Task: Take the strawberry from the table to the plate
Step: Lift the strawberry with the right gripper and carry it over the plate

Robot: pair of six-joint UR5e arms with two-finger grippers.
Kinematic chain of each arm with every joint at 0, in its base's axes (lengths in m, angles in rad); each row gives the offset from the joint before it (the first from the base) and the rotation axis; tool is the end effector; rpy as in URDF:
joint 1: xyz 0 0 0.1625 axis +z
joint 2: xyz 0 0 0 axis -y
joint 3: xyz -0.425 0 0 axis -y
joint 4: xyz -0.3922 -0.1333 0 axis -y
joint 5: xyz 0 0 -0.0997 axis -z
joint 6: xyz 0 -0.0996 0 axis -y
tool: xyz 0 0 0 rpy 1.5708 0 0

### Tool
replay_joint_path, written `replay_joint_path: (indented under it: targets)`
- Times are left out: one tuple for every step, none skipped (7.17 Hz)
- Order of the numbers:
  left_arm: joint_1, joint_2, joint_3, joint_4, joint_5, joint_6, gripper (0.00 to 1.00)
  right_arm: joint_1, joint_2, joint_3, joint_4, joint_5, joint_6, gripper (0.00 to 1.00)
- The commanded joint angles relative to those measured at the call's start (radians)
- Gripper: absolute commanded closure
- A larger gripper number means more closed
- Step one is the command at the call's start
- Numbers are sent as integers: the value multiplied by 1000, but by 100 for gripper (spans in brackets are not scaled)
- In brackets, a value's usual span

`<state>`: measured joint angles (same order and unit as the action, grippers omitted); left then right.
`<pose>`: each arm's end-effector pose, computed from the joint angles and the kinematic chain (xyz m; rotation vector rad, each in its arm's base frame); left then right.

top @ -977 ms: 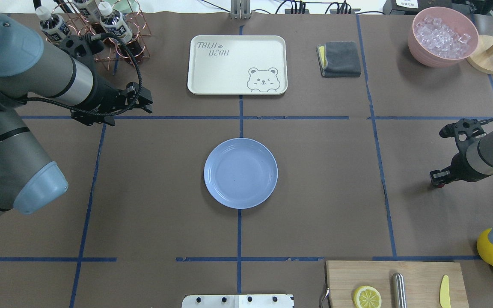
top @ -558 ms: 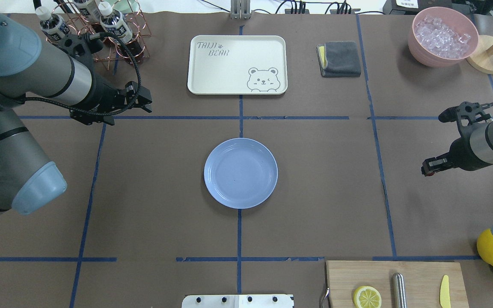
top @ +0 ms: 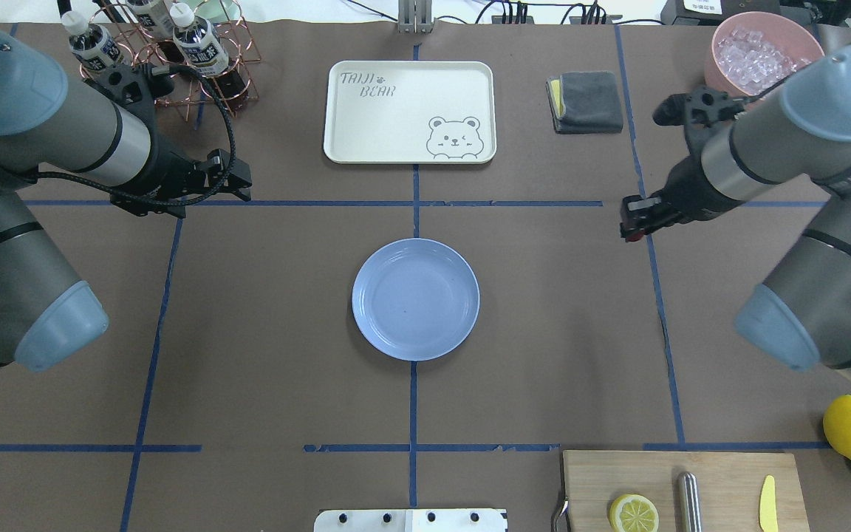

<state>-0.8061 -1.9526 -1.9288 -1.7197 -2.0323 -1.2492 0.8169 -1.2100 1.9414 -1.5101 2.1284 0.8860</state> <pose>0.3374 -0.4802 0.2713 0.1025 0.9682 -0.2408 -0.3328 -0.4722 0.2866 0.1399 -0.9222 -0.0983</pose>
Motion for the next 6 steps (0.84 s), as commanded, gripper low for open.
replay_joint_path:
  targets:
    - [-1, 30, 1, -1, 3, 54, 0, -124, 250, -141, -59, -87, 149, 100]
    - [-1, 40, 5, -3, 3, 88, 0, -180, 323, -204, -56, -164, 212, 100]
    - [-1, 44, 5, -3, 4, 97, 0, -202, 367, -254, -59, -169, 250, 100]
    - [-1, 44, 5, -3, 4, 97, 0, -226, 378, -286, -58, -186, 251, 100]
    - [-1, 44, 5, -3, 4, 97, 0, -263, 385, -327, -7, -224, 254, 100]
    - [-1, 44, 5, -3, 4, 96, 0, -303, 386, -367, 31, -244, 257, 100]
